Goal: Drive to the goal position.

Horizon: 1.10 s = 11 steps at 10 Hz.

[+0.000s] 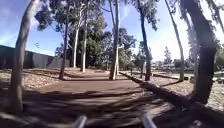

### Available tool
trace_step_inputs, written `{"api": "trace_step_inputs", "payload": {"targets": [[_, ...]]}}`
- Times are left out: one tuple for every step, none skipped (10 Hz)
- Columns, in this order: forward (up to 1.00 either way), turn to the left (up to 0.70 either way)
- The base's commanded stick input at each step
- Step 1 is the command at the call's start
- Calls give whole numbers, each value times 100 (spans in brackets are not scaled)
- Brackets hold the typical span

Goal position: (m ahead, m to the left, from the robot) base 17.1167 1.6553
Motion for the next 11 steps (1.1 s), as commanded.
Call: {"api": "trace_step_inputs", "payload": {"targets": [[0, 70], [0, 70], [0, 70], [0, 70], [0, 70], [0, 70], [0, 70], [0, 70], [0, 70], [0, 70], [0, 70]]}}
